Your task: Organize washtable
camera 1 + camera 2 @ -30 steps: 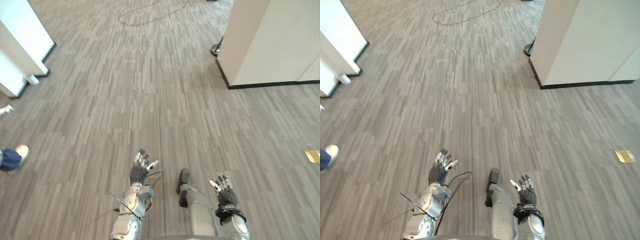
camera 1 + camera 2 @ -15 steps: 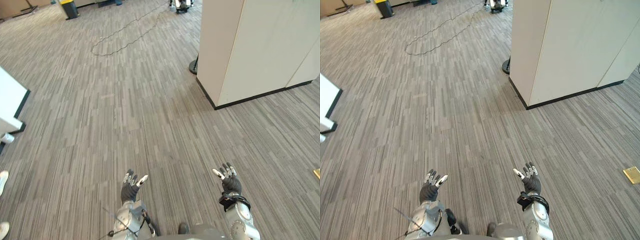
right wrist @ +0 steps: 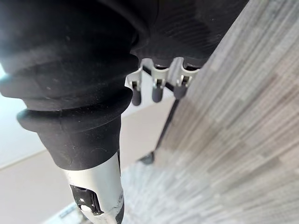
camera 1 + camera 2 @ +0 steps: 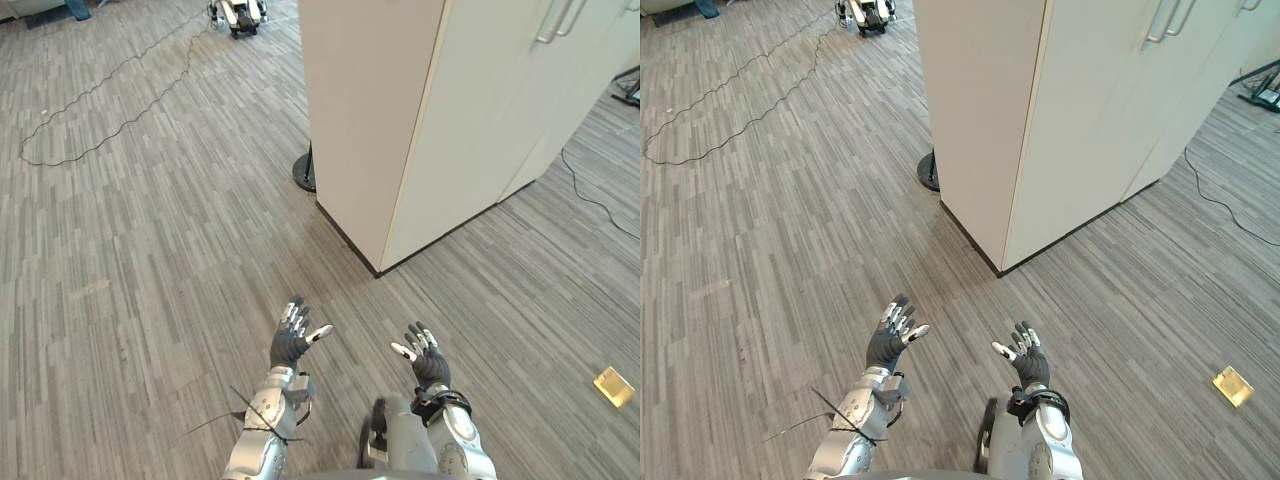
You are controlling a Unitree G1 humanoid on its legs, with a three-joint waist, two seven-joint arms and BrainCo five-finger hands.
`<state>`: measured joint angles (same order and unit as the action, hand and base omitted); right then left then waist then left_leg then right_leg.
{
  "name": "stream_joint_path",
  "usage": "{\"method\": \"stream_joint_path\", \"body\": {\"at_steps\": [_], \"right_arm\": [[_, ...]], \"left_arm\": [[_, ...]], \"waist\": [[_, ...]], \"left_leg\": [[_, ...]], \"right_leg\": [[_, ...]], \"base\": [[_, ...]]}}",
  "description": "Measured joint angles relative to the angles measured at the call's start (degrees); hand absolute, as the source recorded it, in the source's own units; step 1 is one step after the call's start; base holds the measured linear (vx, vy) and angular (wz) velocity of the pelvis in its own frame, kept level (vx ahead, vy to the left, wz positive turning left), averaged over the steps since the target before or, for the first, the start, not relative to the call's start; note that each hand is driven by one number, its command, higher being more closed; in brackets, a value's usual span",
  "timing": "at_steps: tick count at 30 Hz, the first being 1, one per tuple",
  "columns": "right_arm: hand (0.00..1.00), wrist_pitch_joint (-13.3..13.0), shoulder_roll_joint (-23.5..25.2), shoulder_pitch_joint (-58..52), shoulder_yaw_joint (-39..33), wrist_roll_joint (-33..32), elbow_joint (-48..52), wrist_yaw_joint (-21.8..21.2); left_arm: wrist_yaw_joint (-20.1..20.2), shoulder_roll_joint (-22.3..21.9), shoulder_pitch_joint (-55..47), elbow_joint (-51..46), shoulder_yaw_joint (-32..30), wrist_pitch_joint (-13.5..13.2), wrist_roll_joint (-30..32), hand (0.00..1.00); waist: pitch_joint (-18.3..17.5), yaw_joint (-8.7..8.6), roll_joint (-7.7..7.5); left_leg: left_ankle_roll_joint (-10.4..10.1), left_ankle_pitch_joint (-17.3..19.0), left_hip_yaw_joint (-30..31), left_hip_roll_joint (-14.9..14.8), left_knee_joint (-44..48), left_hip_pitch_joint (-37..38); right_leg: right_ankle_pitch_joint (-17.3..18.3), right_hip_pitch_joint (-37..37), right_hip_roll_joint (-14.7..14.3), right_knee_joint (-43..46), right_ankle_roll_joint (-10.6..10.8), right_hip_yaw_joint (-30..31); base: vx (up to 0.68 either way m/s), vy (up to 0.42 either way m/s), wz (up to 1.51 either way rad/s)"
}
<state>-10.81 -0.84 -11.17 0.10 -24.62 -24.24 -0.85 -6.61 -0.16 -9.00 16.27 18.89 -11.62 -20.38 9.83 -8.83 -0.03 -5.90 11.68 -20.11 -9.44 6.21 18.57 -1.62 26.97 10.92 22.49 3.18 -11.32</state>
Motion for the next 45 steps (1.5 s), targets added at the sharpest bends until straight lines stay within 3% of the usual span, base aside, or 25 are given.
{"method": "stream_joint_path", "body": {"at_steps": [1,2,3,4,5,6,7,9,10,13,15,16,18,19,20,21,29,30,35,41,42,43,45], "right_arm": [[0.00,0.04,-1.06,-0.22,0.05,0.31,-0.94,0.46],[0.00,0.43,-2.52,0.40,0.55,0.71,-1.61,0.44],[0.00,0.58,-2.68,1.01,0.76,0.62,-1.32,0.27],[0.00,0.65,-2.85,2.27,0.30,0.31,-1.16,-0.55],[0.00,0.73,-3.30,3.57,-0.35,-1.17,-1.14,-0.24],[0.00,0.72,-3.33,4.03,-0.88,-1.93,-1.03,-0.09],[0.00,0.41,-2.84,4.46,-1.85,-2.64,-0.43,0.43],[0.00,-0.54,-2.50,4.29,-2.21,-2.98,0.61,0.94],[0.00,-0.62,-2.63,4.22,-2.63,-2.91,1.01,1.02],[0.00,-0.12,-2.65,3.07,-4.87,-1.76,0.92,2.04],[0.00,-0.01,-2.36,0.74,-6.41,-1.67,1.06,2.21],[0.00,0.17,-2.15,-1.05,-7.51,-1.59,0.91,2.44],[0.00,0.08,-0.69,-2.51,-8.57,-1.44,1.03,3.06],[0.00,0.03,-0.49,-2.55,-7.98,-1.08,0.92,3.05],[0.00,0.03,0.43,-2.22,-7.45,-0.56,0.94,3.00],[0.00,0.09,0.85,-1.95,-7.48,-0.55,0.20,3.03],[0.00,0.07,1.88,-0.55,-5.86,-0.67,-2.88,1.77],[0.00,0.14,2.65,0.74,-3.61,-2.53,-6.48,0.68],[0.00,0.14,2.66,0.52,-3.61,-2.58,-6.48,0.68],[0.00,0.06,3.19,-3.98,-3.92,-6.46,-5.73,1.58],[0.00,0.08,3.39,-4.37,-4.01,-6.89,-5.73,1.88],[0.00,0.06,3.69,-5.17,-4.92,-7.76,-5.72,2.27],[0.00,0.13,2.64,-4.77,-4.76,-8.84,-5.71,3.16]], "left_arm": [[-0.20,-0.57,0.02,1.79,0.34,0.08,0.96,0.00],[-0.70,-1.41,-1.00,2.23,0.88,0.05,1.19,0.00],[-0.75,-1.22,-1.42,2.22,0.88,-0.07,1.11,0.00],[-0.67,-0.78,-1.12,3.32,0.52,0.28,0.68,0.00],[-0.63,-1.59,-0.57,3.54,0.55,0.54,-0.53,0.00],[-0.64,-2.12,-0.37,3.53,0.53,0.54,-1.13,0.00],[-0.27,-2.00,0.20,3.30,0.70,0.48,-2.00,0.00],[-0.01,-2.01,0.13,1.94,-0.03,0.29,-2.72,0.00],[-0.04,-2.19,0.03,0.49,-0.58,0.05,-2.72,0.00],[-0.57,-2.62,0.86,-0.45,-1.58,-0.04,-2.55,0.00],[-1.18,-2.84,1.03,-0.43,-1.45,0.00,-2.52,0.00],[-1.11,-2.57,0.52,-0.45,-1.32,0.00,-2.46,0.00],[-1.16,-2.36,0.59,-0.62,-2.04,0.06,-2.46,0.00],[-1.15,-2.74,0.94,-0.76,-3.91,0.01,-2.44,0.00],[-1.17,-2.64,1.45,-0.36,-5.29,0.01,-2.43,0.00],[-1.17,-2.06,2.02,0.76,-5.52,0.18,-2.40,0.00],[-1.01,-0.99,-1.27,1.08,-5.96,0.12,-1.31,0.00],[-1.03,1.42,-4.03,3.58,-6.04,0.16,-1.31,0.00],[-1.07,1.42,-4.07,3.58,-6.14,0.16,-1.33,0.00],[-3.71,1.21,-4.39,2.81,-8.88,0.18,-3.82,0.00],[-3.86,1.08,-4.47,2.06,-9.51,0.17,-3.96,0.00],[-4.22,0.82,-4.22,0.96,-10.56,0.17,-4.39,0.00],[-5.19,0.50,-2.30,-0.83,-12.31,0.03,-5.65,0.00]], "waist": [[-0.37,0.45,0.71],[-0.78,1.95,1.51],[-0.63,2.42,1.50],[-0.19,2.47,1.34],[0.33,2.91,1.30],[0.45,3.26,1.31],[0.74,3.40,0.61],[0.44,3.88,-0.66],[0.33,4.34,-0.77],[-0.13,4.56,1.91],[-0.59,3.99,2.85],[-1.46,3.49,4.05],[-2.49,1.51,3.64],[-2.48,1.06,4.30],[-2.94,1.51,2.52],[-2.90,1.14,3.19],[-3.41,1.73,4.16],[-5.49,1.85,2.19],[-5.41,1.92,2.00],[-5.68,3.44,-0.05],[-5.59,3.32,-0.19],[-5.09,2.91,-1.19],[-3.40,3.70,-1.14]], "left_leg": [[-0.23,0.14,-0.07,-1.45,1.37,0.51],[-0.20,-0.71,-0.55,-4.08,8.54,-1.06],[-0.28,-2.21,-0.27,-5.79,14.30,-2.94],[-0.28,-6.51,1.41,-9.55,29.74,-9.35],[-0.09,-6.04,2.05,-11.85,46.92,-16.22],[0.38,-5.68,2.33,-12.24,52.23,-18.63],[2.53,-4.29,1.29,-11.58,56.74,-22.06],[3.51,-3.62,-4.86,-9.76,48.55,-23.07],[3.49,-3.64,-7.57,-8.53,39.31,-23.81],[3.22,-4.39,-8.99,-3.91,19.44,-25.88],[2.98,-12.30,-9.91,-0.31,8.15,-24.94],[7.66,-15.77,-12.37,0.71,3.75,-24.11],[7.70,-17.12,-12.23,1.37,-3.36,-20.42],[6.65,-17.87,-11.94,1.12,-6.42,-20.21],[5.76,-18.48,-11.67,2.60,-8.84,-19.63],[4.79,-18.78,-11.14,2.56,-10.69,-18.85],[4.29,-19.33,-9.66,2.48,-12.02,-16.90],[5.77,-17.89,-6.59,5.41,-12.12,-18.03],[5.77,-17.89,-6.41,5.39,-12.12,-18.01],[5.56,-17.48,-5.35,5.30,-12.08,-19.52],[6.15,-16.89,-6.01,5.22,-12.04,-20.10],[6.10,-16.76,-11.81,3.88,-10.40,-21.38],[7.33,-15.47,-17.06,1.33,-3.59,-24.71]], "right_leg": [[0.29,1.33,-1.16,4.74,-1.49,1.38],[6.39,3.35,-2.61,12.25,-4.22,2.13],[8.99,3.33,-2.78,14.49,-4.95,2.18],[11.93,1.17,-3.08,15.75,-6.46,0.83],[12.88,-3.36,-4.04,13.60,-7.35,-0.10],[12.87,-6.16,-4.52,11.44,-7.45,-0.56],[12.43,-12.99,-5.02,5.75,-8.00,-1.93],[11.83,-19.98,-5.04,-1.36,-7.81,-2.42],[11.74,-22.70,-5.50,-4.54,-7.75,-2.31],[12.06,-25.39,-6.92,-6.17,-7.21,-1.18],[13.03,-27.34,-8.03,-6.25,-5.57,-0.84],[13.92,-28.79,-9.88,-6.09,-4.32,-0.54],[15.02,-25.84,-9.63,-0.17,-3.69,0.29],[16.39,-23.00,-10.17,-1.09,-5.08,2.14],[10.27,-23.96,-8.87,-11.50,-3.56,3.13],[9.35,-24.84,-9.27,-12.47,-3.73,2.20],[9.30,-27.64,-9.87,-13.90,-3.61,1.77],[7.60,-28.18,-7.28,-17.76,-1.43,1.87],[7.60,-28.55,-7.27,-18.01,-1.43,1.12],[7.46,-30.95,-7.02,-19.94,-1.50,-4.44],[7.43,-30.98,-6.81,-20.07,-1.51,-5.82],[7.30,-31.03,-6.20,-20.29,-1.41,-9.64],[7.29,-31.27,-5.63,-19.35,-1.35,-14.88]], "base": [[0.91,-0.464,0.35],[0.43,-0.270,-0.22],[0.82,-0.488,-0.19],[0.63,-0.319,0.09],[0.74,-0.372,0.22],[0.58,-0.239,0.25],[0.54,-0.215,0.22],[0.48,-0.184,0.06],[0.46,-0.133,-0.25],[0.44,-0.059,-0.32],[0.41,0.049,-0.21],[0.37,0.083,0.12],[0.29,0.050,0.19],[0.21,0.024,-0.02],[0.17,0.008,0.07],[0.14,0.006,0.13],[0.09,-0.032,0.07],[0.00,0.000,0.00],[0.00,0.000,0.05],[0.03,0.003,0.31],[0.06,0.030,1.03],[0.04,0.045,1.15],[0.01,0.054,1.23]]}}
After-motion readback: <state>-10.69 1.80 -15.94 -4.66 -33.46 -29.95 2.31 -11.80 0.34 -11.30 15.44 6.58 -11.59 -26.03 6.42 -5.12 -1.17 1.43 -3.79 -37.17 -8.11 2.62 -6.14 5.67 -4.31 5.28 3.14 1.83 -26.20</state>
